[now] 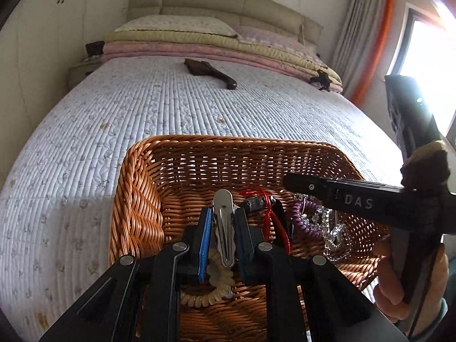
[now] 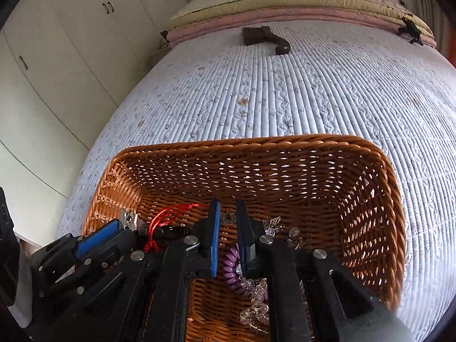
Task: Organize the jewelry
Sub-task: 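Carry hair clip and gold charm into the wicker basket and open both tools, then withdraw both open tools from the basket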
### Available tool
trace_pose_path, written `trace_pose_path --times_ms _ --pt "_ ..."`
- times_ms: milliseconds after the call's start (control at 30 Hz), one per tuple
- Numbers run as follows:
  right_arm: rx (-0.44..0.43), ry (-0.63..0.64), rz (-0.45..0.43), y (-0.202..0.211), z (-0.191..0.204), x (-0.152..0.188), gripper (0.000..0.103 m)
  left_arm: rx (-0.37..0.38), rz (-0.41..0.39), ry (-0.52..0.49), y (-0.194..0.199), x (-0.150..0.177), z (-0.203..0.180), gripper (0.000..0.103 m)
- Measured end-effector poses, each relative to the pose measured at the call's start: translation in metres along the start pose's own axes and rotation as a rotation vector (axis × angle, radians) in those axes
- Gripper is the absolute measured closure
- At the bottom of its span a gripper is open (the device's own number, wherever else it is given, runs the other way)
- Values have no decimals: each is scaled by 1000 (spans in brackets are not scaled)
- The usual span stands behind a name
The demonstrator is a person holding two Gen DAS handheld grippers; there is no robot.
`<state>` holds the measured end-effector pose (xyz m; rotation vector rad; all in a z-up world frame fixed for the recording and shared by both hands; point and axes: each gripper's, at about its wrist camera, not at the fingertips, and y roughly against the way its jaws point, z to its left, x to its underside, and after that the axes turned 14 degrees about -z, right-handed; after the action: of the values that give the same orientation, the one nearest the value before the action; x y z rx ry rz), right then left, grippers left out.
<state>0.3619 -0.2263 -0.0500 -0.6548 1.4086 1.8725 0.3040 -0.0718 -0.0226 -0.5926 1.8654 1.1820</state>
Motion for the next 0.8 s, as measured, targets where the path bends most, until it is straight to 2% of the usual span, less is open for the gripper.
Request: trace_pose_path --times_ms 133,167,200,267,400,533,667,767,800 --pt "-19 1 -6 4 2 2 87 -4 -4 -5 3 1 -1 85" --pt "-23 4 -24 12 2 2 80 7 -10 -3 6 1 -1 78" --pt "-24 9 -40 19 2 2 72 14 -23 -2 11 0 -2 66" --pt "-25 29 -91 43 7 4 72 5 -58 -5 27 -3 -5 58" --pt "-43 41 -187 102 16 18 72 53 -145 -4 78 -8 -17 58" --pt "-17 101 -331 177 31 56 66 24 -265 -52 152 4 -39 53" --pt "56 158 -494 239 43 114 56 -11 -371 -44 219 37 -52 35" --pt "103 179 -574 265 48 159 53 -95 -444 -41 252 71 -57 22" --pt "117 185 -590 270 48 168 51 -129 -465 -40 256 82 -59 21"
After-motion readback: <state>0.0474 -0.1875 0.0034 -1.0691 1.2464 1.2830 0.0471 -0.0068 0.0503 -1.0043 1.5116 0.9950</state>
